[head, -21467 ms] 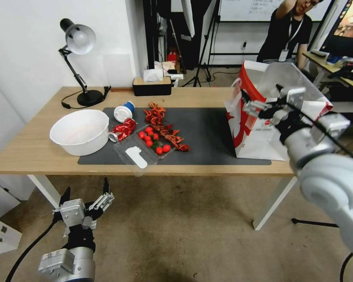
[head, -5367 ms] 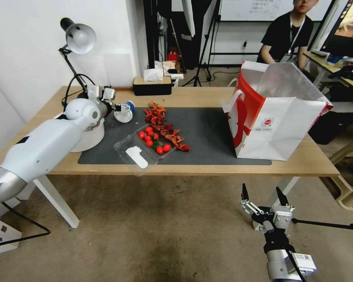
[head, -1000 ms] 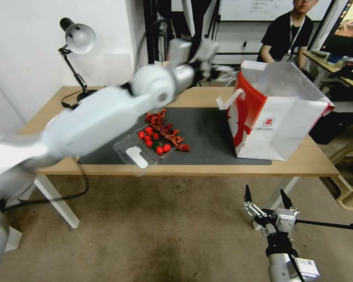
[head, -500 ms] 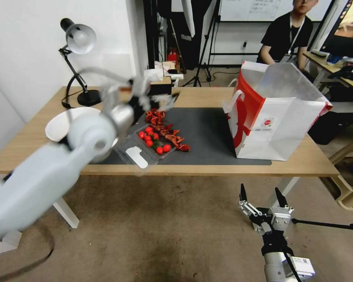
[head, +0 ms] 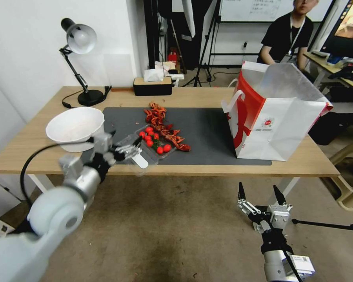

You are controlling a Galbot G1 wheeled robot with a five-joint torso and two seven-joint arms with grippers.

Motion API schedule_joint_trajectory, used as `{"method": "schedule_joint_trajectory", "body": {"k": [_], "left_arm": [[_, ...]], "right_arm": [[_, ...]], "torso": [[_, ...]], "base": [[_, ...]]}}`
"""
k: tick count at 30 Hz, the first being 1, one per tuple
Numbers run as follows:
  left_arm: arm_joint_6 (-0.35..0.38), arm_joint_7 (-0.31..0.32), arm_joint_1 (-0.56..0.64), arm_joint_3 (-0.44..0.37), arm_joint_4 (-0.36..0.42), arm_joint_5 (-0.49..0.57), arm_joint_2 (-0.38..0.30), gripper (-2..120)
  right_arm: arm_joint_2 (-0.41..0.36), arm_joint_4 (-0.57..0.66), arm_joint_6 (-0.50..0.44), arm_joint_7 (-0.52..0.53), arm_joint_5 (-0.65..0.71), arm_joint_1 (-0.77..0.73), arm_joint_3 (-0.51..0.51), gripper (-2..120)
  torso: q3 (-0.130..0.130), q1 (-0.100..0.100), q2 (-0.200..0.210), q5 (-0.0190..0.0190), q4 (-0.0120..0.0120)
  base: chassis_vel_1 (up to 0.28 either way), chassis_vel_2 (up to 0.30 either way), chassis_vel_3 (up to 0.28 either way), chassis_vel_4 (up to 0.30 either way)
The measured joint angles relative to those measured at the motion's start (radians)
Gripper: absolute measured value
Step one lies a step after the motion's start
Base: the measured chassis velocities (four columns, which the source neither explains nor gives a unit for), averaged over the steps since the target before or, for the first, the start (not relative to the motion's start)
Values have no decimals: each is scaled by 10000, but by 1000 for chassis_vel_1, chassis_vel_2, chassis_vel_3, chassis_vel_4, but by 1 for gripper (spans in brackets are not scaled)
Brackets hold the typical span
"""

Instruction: Pick up the trash from the table and place it into the takeout bag.

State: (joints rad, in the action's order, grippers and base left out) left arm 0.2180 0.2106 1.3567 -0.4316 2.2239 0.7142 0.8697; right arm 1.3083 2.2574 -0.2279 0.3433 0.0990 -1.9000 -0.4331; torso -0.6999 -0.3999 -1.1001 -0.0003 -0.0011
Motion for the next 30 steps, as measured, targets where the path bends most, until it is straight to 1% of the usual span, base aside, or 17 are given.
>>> {"method": "schedule_joint_trajectory", "body": {"k": [1,3,6,9,10,15,16,17,19,20,24,26,29,30], "left_arm": [[-162,-48,166,-5,-31,-341,194,100],[-333,-101,429,-72,-133,-727,513,100],[-492,-115,533,-111,-248,-929,700,100],[-515,-116,555,-121,-261,-953,727,100],[-668,-133,795,-263,-294,-1151,954,100],[-820,-128,1007,-420,-294,-1324,1173,100],[-1002,-97,1298,-607,-296,-1613,1489,100],[-1002,-97,1298,-607,-296,-1613,1489,100],[-1287,-29,1719,-802,-319,-2041,1932,100],[-1580,46,2090,-834,-394,-2453,2245,100],[-1762,68,2252,-835,-455,-2643,2358,100],[-2191,97,2583,-831,-653,-3064,2680,100],[-2208,99,2599,-830,-662,-3077,2692,100],[-2486,103,2816,-819,-819,-3241,2872,100]], "right_arm": [[80,80,-24,-18,-19,-75,-53,100],[130,157,-25,-75,-62,-111,-84,100],[151,199,-24,-130,-92,-139,-90,100],[150,202,-24,-134,-93,-140,-90,100],[117,230,0,-208,-93,-131,-91,100],[62,230,21,-292,-85,-104,-90,100],[-2,215,30,-414,-61,-81,-85,100],[-2,215,30,-414,-61,-81,-85,100],[-53,143,32,-621,-3,-40,-78,100],[-81,94,32,-791,50,-1,-82,100],[-92,65,32,-868,70,23,-84,100],[-134,-35,13,-1126,140,91,-113,100],[-137,-44,9,-1151,149,97,-115,100],[-167,-114,-18,-1334,212,159,-132,100]], "torso": [[0,0,0,1,-3],[0,1,1,5,15],[0,0,1,6,13],[0,0,1,6,12],[-1,-1,1,0,7],[0,-2,2,8,10],[0,-1,2,3,14],[0,-1,2,3,14],[0,-1,2,6,11],[0,-1,2,3,12],[0,0,2,2,13],[0,0,2,4,13],[0,0,2,4,13],[0,-1,2,4,12]], "base": [[0,0,0,0],[0,0,0,0],[0,0,0,0],[0,0,0,0],[0,0,0,0],[0,0,0,0],[0,0,0,0],[0,0,0,0],[0,0,0,0],[0,0,0,0],[0,0,0,0],[0,0,0,0],[0,0,0,0],[0,0,0,0]]}}
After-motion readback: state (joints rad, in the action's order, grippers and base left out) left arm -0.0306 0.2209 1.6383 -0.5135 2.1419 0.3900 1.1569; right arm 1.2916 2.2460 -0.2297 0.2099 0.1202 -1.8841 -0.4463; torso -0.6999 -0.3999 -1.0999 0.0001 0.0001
